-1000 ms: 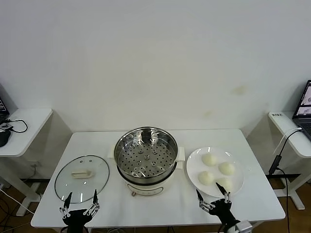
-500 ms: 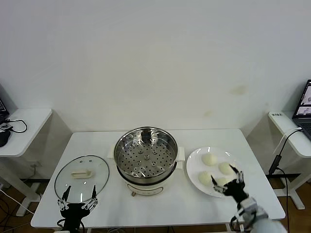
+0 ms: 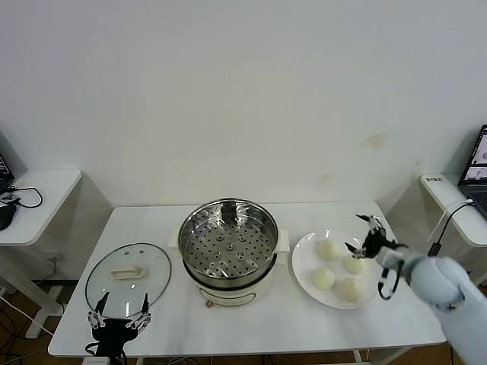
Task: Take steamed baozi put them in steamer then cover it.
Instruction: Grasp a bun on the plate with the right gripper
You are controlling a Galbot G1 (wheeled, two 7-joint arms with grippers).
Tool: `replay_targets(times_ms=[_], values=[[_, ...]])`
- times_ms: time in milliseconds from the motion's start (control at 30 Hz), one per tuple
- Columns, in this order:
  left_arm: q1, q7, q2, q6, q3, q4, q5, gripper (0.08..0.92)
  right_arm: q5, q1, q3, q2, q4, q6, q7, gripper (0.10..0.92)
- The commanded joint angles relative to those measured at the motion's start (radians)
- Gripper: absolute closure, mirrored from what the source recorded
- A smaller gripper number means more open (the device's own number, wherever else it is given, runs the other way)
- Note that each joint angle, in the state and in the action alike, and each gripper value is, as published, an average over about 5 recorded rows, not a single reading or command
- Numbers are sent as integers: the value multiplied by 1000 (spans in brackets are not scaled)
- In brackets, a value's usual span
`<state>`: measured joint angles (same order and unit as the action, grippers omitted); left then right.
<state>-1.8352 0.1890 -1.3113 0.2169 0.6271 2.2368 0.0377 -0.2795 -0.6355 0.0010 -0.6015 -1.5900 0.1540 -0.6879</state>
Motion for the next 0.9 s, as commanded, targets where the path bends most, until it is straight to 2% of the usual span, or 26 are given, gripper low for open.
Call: replay_targets(times_ms=[33,233,433,900], values=[[0,-10,2,25,11,5,-11,177,-6,576,-556,52,246,-56,-330,203],[6,-12,4,27,22,4,-6,177,3,636,-692,-28,316,-75,-377,203],[13,-18,9,33,31,3,-5,177,49,629,-775,-83,348,-88,-363,203],[5,-26,10,32,56,12,-5,177,-1,587,-728,-250,528,-88,-301,203]])
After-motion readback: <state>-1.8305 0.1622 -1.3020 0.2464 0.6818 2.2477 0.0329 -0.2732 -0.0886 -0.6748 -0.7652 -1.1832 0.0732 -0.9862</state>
